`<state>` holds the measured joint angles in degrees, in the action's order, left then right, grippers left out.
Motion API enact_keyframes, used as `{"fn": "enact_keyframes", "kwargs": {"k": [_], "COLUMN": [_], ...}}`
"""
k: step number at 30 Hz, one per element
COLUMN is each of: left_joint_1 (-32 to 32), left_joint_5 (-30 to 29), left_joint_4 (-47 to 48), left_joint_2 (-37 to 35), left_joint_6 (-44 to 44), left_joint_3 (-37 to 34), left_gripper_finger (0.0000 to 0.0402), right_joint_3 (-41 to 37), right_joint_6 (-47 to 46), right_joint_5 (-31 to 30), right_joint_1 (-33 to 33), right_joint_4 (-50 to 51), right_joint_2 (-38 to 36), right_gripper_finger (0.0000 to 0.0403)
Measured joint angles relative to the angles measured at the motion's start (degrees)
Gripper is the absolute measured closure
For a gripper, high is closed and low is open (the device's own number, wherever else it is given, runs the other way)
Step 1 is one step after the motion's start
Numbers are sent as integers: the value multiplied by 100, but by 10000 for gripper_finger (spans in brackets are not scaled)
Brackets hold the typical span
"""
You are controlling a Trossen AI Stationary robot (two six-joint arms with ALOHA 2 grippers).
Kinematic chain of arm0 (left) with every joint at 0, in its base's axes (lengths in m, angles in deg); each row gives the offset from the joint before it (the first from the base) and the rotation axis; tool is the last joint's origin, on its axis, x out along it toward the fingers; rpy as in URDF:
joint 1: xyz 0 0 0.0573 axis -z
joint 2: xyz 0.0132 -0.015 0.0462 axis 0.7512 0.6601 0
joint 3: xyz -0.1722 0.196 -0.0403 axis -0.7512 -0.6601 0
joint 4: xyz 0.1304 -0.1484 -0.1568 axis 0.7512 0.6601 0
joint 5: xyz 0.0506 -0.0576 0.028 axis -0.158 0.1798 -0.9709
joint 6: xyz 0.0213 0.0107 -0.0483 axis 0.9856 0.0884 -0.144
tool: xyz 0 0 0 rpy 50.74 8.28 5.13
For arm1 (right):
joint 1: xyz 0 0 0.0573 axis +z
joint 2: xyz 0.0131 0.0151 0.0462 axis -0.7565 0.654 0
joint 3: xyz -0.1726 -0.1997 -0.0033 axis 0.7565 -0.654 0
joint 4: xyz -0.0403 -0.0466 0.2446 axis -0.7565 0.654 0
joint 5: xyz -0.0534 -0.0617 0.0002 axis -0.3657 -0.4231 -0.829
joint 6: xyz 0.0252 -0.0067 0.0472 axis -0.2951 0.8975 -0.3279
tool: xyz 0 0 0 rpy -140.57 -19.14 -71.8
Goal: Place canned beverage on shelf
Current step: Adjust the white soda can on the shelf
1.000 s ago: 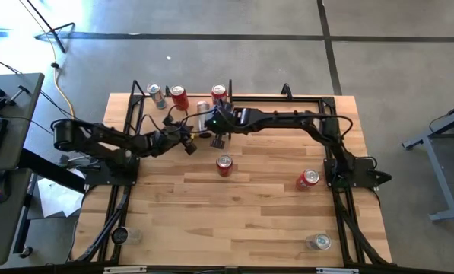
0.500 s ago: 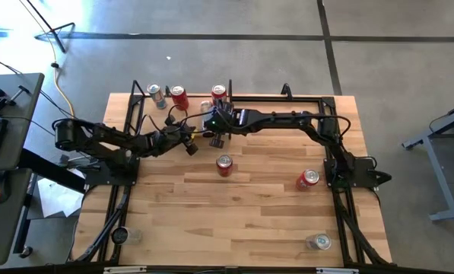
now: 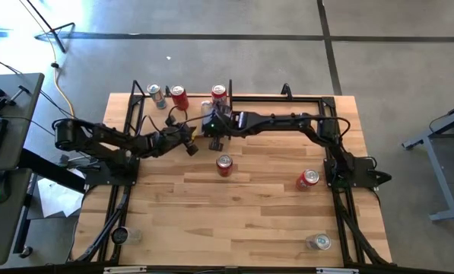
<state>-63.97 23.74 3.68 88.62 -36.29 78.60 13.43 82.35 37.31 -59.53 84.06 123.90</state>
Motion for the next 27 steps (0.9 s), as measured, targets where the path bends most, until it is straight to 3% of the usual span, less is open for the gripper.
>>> {"fn": "enact_keyframes", "kwargs": {"k": [4,13,16,21,24,27], "left_joint_1": [300,809,821,821,821,822], "left_joint_5": [-410,-728,-656,-550,-550,-549], "left_joint_4": [48,83,69,43,-8,-133], "left_joint_2": [-166,-998,-1211,-1367,-1422,-1427], "left_joint_6": [181,166,10,-82,-63,-48], "left_joint_3": [-2,-551,-806,-903,-905,-905], "left_gripper_finger": [401,401,401,401,401,401], "right_joint_3": [142,-55,-59,237,675,1026], "right_joint_6": [497,987,714,301,99,81], "right_joint_5": [-262,-1298,-1147,-955,-823,-612], "right_joint_1": [344,682,609,393,305,240], "right_joint_4": [42,15,42,82,144,356], "right_joint_2": [-7,-50,-46,24,12,-9], "right_gripper_finger": [351,165,131,143,192,271]}}
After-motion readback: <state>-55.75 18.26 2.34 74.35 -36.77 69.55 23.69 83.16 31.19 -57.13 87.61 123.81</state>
